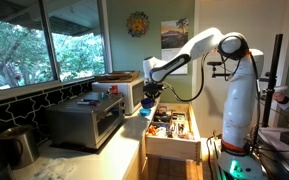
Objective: Pour the water out of the blue cup and into the blue bowl
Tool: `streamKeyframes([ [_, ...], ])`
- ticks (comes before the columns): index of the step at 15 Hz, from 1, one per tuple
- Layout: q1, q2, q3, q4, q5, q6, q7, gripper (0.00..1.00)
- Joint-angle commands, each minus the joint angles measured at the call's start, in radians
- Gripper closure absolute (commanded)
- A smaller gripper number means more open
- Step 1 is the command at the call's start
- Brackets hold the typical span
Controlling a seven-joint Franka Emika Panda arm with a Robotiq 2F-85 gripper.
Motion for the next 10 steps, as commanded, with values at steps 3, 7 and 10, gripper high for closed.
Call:
streamKeyframes([
  [3,-0.062,0.002,-0.071,-0.012,0.058,0.102,0.019,0.99],
  [7,-0.113,0.056,-0.114,0.021,0.014,0.126,0.053,0.99],
  [10,-0.114,0.047,-0.120,0.011,0.016,0.109,0.030,0.96],
])
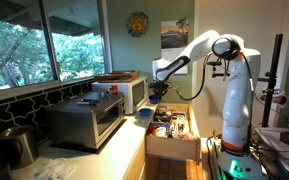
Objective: Pour the water out of the blue cup and into the blue bowl
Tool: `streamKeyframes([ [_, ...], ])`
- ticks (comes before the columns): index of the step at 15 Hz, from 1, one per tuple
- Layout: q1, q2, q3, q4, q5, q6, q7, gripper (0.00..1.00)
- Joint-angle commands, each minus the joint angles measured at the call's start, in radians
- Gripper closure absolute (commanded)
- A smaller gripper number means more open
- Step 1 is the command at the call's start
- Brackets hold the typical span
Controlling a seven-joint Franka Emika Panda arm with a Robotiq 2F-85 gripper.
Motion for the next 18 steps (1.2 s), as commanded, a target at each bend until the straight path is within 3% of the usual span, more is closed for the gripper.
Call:
streamKeyframes([
  [1,-0.001,0.011,-0.005,0.007,0.000,-0.001,-0.001,0.96],
  [5,0.006,0.041,0.002,-0.003,-0.053,0.079,0.078,0.99],
  [11,0.016,0.110,-0.004,-0.020,-0.266,0.268,0.256,0.99],
  [18,0.027,0.175,-0.041,0.012,-0.462,0.322,0.383,0.99],
])
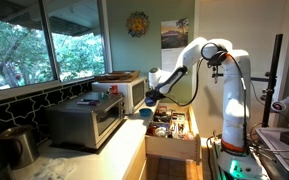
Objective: Pour the water out of the blue cup and into the blue bowl
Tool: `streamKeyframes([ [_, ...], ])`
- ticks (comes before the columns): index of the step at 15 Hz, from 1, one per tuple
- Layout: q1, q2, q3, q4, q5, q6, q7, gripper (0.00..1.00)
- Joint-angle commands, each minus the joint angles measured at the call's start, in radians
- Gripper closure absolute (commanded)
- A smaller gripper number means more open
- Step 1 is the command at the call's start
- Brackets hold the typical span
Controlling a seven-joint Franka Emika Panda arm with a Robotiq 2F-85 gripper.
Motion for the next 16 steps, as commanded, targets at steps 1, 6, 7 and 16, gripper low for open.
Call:
streamKeyframes([
  [1,0.017,0.025,-0.032,0.021,-0.113,0.036,0.086,0.99],
  [6,0.035,0.031,-0.028,0.025,-0.310,0.021,0.206,0.99],
  [7,0.038,0.033,-0.027,0.026,-0.346,0.018,0.232,0.99],
  [16,0.058,0.062,-0.012,0.026,-0.566,-0.042,0.418,0.99],
])
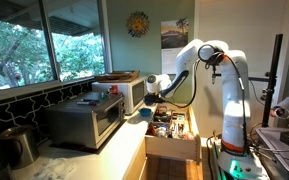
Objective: Pour the water out of the blue cup and into the blue bowl
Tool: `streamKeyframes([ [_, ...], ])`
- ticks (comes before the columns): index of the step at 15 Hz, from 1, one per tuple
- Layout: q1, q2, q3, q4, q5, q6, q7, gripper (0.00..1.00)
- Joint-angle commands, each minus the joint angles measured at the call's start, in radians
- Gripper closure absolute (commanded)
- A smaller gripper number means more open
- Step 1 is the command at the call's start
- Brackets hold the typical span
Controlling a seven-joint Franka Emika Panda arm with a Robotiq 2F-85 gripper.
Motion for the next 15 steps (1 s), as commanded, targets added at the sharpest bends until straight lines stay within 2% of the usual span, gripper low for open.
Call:
streamKeyframes([
  [1,0.015,0.013,0.004,0.006,-0.067,-0.040,0.076,0.99],
  [9,0.030,0.027,0.025,0.016,-0.131,-0.078,0.150,0.99],
  [15,0.039,0.028,0.036,0.014,-0.268,-0.096,0.259,0.99],
])
